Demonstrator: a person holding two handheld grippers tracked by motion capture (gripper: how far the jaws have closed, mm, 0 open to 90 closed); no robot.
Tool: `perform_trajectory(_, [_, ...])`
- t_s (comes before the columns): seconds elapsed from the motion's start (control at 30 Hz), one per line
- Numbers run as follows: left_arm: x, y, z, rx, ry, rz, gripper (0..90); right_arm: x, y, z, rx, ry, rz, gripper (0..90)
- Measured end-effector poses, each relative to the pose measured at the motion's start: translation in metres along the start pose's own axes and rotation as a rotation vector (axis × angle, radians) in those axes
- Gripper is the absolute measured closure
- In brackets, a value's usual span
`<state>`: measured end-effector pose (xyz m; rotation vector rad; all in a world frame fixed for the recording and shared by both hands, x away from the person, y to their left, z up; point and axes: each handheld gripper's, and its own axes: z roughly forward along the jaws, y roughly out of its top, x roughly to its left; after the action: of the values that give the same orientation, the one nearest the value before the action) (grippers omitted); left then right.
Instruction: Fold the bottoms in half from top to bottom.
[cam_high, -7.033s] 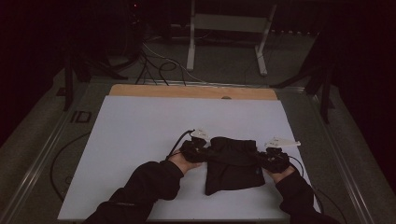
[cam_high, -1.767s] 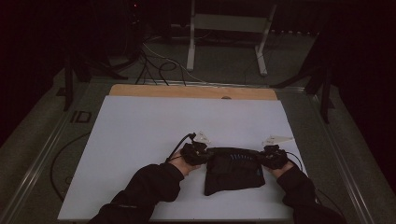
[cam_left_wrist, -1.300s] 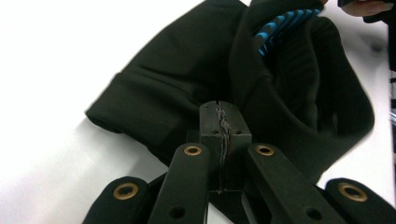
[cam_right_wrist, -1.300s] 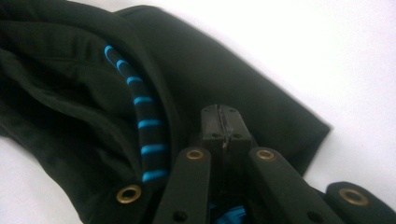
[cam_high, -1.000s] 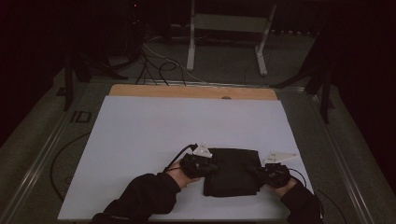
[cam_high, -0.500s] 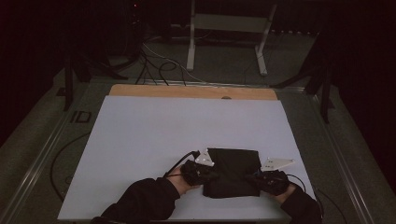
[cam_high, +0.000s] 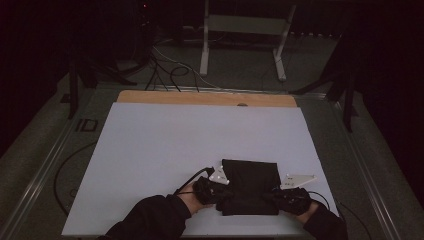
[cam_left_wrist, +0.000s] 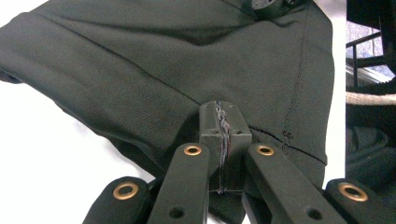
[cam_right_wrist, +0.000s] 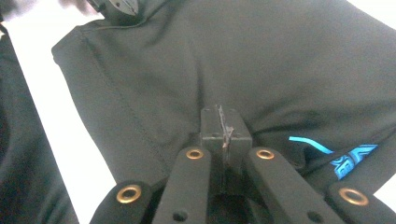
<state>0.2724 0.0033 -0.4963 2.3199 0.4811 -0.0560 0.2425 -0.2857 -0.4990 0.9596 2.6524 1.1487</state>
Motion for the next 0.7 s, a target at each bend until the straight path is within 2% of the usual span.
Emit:
perform_trajectory(0.23, [-0.0012,-0.003,0.0002,0.01,-0.008,0.006,89.7,0.0038,-0.0017,-0.0025,-0.005,0.006,-0.004,90.0])
perform_trajectory(0.3, [-0.0017,-0.0037,0.0007,0.003,-0.009,-0.003,89.7,0.0045,-0.0018,-0.0024,-0.006,0.001,-0.018,90.0])
perform_trajectory(0.43, [-0.0023,-0.003,0.0004,-0.002,-0.002,0.004,89.5,0.003,-0.0012,-0.0026,-0.01,-0.018,-0.015,89.9])
perform_trajectory(0.57, [-0.0027,0.0,-0.0026,-0.03,0.011,0.008,82.2,0.0004,0.0,-0.0037,-0.03,-0.048,-0.002,89.9])
perform_trajectory(0.63, [-0.0019,0.0017,-0.0041,-0.048,0.017,0.004,74.0,0.0001,0.0005,-0.0047,-0.037,-0.054,-0.001,89.8])
perform_trajectory(0.7, [-0.0009,0.0033,-0.0051,-0.059,0.018,0.0,69.5,-0.0006,0.0011,-0.0057,-0.045,-0.062,0.008,87.9])
